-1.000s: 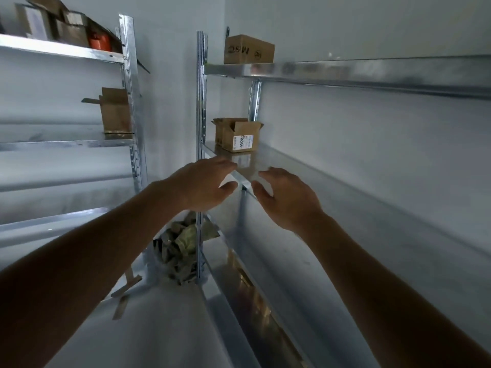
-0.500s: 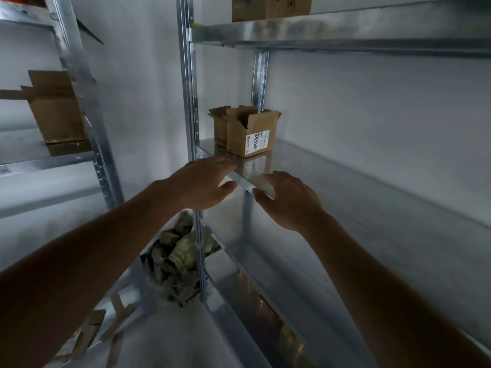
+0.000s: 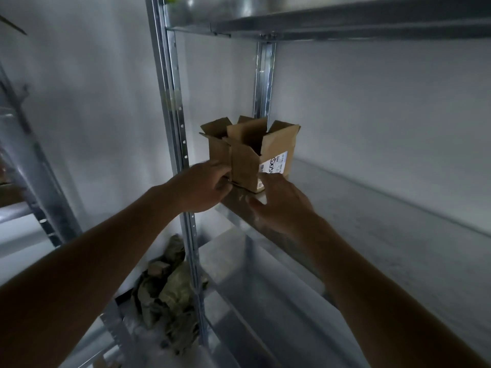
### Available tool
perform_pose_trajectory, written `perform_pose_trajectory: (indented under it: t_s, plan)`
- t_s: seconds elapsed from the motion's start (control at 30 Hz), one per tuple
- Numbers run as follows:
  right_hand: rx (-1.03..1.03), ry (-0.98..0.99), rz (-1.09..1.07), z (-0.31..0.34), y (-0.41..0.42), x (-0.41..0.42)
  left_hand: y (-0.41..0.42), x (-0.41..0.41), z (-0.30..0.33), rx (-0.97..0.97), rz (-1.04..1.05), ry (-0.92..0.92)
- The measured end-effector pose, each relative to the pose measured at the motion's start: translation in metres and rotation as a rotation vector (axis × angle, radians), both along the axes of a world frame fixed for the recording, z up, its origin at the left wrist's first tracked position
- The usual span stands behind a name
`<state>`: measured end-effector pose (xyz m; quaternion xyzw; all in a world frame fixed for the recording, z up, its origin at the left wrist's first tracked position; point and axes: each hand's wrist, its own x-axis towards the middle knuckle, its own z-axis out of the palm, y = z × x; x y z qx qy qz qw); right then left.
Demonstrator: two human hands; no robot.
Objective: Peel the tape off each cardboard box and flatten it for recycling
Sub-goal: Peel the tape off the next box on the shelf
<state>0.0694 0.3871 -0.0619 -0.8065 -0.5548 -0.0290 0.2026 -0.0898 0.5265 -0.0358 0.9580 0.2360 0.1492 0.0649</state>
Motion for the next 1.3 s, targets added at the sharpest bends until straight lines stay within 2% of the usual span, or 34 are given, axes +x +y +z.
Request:
perform_pose_trajectory:
  t_s: [0.13, 0.3, 0.47, 0.63, 0.73, 0.87, 1.03, 1.13, 1.3]
  plan:
    - [0.062, -0.021, -0.047, 0.002, 0.032, 0.012, 0.043, 0.017, -0.006, -0.029, -0.096, -0.016]
    - [0.116, 0.048, -0.140, 0.003, 0.057, 0.013, 0.077, 0.026, -0.017, 0.025, -0.234, -0.040]
    - [0.264, 0.054, -0.238, 0.001, 0.070, 0.001, 0.104, 0.029, -0.025, 0.013, -0.316, -0.031]
    - [0.174, 0.088, -0.374, -0.002, 0.083, 0.001, 0.120, 0.032, -0.029, 0.004, -0.390, -0.052]
    - [0.317, 0.221, -0.429, -0.002, 0.086, 0.001, 0.123, 0.033, -0.027, -0.004, -0.462, -0.065]
    - [0.462, 0.272, -0.556, 0.002, 0.075, 0.003, 0.121, 0.036, -0.021, -0.019, -0.550, -0.034]
    - [0.554, 0.368, -0.681, 0.000, 0.066, -0.008, 0.111, 0.050, -0.017, 0.069, -0.504, 0.052]
    - [0.563, 0.352, -0.740, -0.005, 0.073, -0.010, 0.106, 0.058, -0.012, 0.095, -0.485, 0.071]
    - [0.724, 0.302, -0.892, -0.018, 0.086, -0.009, 0.100, 0.067, -0.008, 0.098, -0.490, 0.134]
